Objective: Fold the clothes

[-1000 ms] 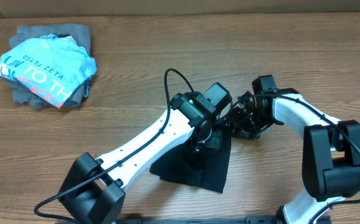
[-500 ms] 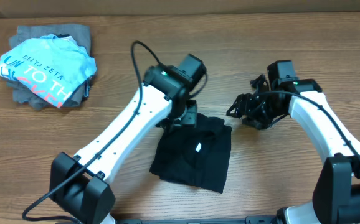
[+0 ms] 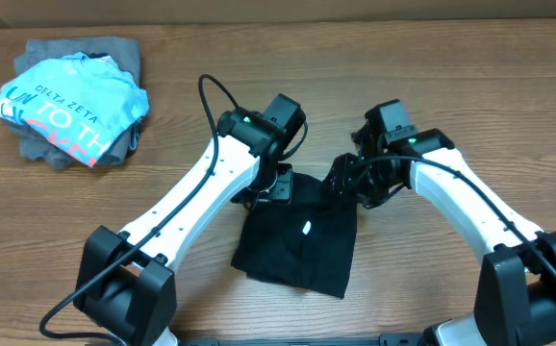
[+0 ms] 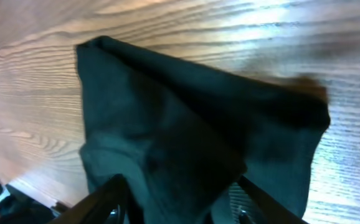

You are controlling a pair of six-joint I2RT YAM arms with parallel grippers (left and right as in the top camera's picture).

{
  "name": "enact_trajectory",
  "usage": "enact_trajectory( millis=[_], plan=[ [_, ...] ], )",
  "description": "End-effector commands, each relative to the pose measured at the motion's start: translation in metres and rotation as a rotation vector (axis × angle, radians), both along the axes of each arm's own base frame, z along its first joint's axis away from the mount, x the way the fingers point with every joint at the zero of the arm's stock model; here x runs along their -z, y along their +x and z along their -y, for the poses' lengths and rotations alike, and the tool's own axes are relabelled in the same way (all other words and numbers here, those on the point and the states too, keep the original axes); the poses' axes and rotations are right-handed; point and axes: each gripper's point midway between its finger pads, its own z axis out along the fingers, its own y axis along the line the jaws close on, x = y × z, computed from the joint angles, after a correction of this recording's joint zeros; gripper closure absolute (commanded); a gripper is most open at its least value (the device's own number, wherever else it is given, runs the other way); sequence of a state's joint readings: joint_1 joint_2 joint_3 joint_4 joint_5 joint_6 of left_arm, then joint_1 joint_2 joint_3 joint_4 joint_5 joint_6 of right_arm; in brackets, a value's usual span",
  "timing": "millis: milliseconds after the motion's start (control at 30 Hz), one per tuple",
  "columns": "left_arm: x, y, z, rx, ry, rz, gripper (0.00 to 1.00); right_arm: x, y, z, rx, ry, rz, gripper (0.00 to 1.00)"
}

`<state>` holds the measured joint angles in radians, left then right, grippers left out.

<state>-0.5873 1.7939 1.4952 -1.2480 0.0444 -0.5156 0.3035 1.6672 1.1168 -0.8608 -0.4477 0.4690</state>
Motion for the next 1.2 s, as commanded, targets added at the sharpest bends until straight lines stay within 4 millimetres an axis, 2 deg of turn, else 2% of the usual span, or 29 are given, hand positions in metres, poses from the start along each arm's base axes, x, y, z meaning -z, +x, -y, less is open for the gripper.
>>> enact_trajectory(
  millis=[0, 100, 167, 367, 433, 567, 667, 733, 833, 933, 1000, 1167],
  plan=[
    [0.004, -0.001, 0.0, 0.023, 0.005, -0.003, 0.4, 0.004, 0.005, 0.004, 0.039, -0.024, 0.009, 0.62],
    [0.004, 0.002, 0.002, 0.024, -0.005, 0.008, 0.38, 0.001, 0.013, 0.003, 0.034, -0.017, 0.048, 0.9],
    [0.005, 0.003, 0.003, 0.024, -0.008, 0.011, 0.37, -0.005, 0.02, 0.013, 0.028, -0.041, 0.082, 0.96],
    [0.011, 0.0, 0.005, 0.025, -0.021, -0.002, 0.35, -0.029, 0.031, 0.051, 0.007, -0.13, 0.137, 0.96],
    [0.015, -0.001, 0.007, 0.025, -0.034, -0.004, 0.34, -0.028, 0.027, 0.058, 0.005, -0.144, 0.12, 0.96],
    [0.023, -0.002, 0.011, 0.026, -0.06, -0.01, 0.33, -0.012, 0.017, 0.079, 0.025, -0.261, 0.079, 0.92],
    [0.028, -0.006, 0.013, 0.027, -0.077, -0.025, 0.31, 0.001, 0.013, 0.106, 0.114, -0.404, 0.05, 0.78],
    [0.033, -0.008, 0.012, 0.026, -0.074, -0.032, 0.31, 0.006, 0.011, 0.124, 0.22, -0.482, 0.021, 0.64],
    [0.038, -0.012, 0.009, 0.026, -0.064, -0.046, 0.3, 0.004, 0.004, 0.113, 0.231, -0.37, -0.032, 0.55],
    [0.039, -0.013, 0.008, 0.026, -0.062, -0.049, 0.3, -0.004, -0.006, 0.078, 0.09, -0.165, -0.051, 0.5],
    [0.039, -0.013, 0.008, 0.03, -0.059, -0.047, 0.29, -0.014, -0.02, 0.049, -0.017, -0.025, -0.072, 0.47],
    [0.039, -0.007, -0.001, 0.03, -0.042, -0.037, 0.33, -0.015, -0.054, 0.016, -0.143, -0.015, -0.145, 0.45]
  ],
)
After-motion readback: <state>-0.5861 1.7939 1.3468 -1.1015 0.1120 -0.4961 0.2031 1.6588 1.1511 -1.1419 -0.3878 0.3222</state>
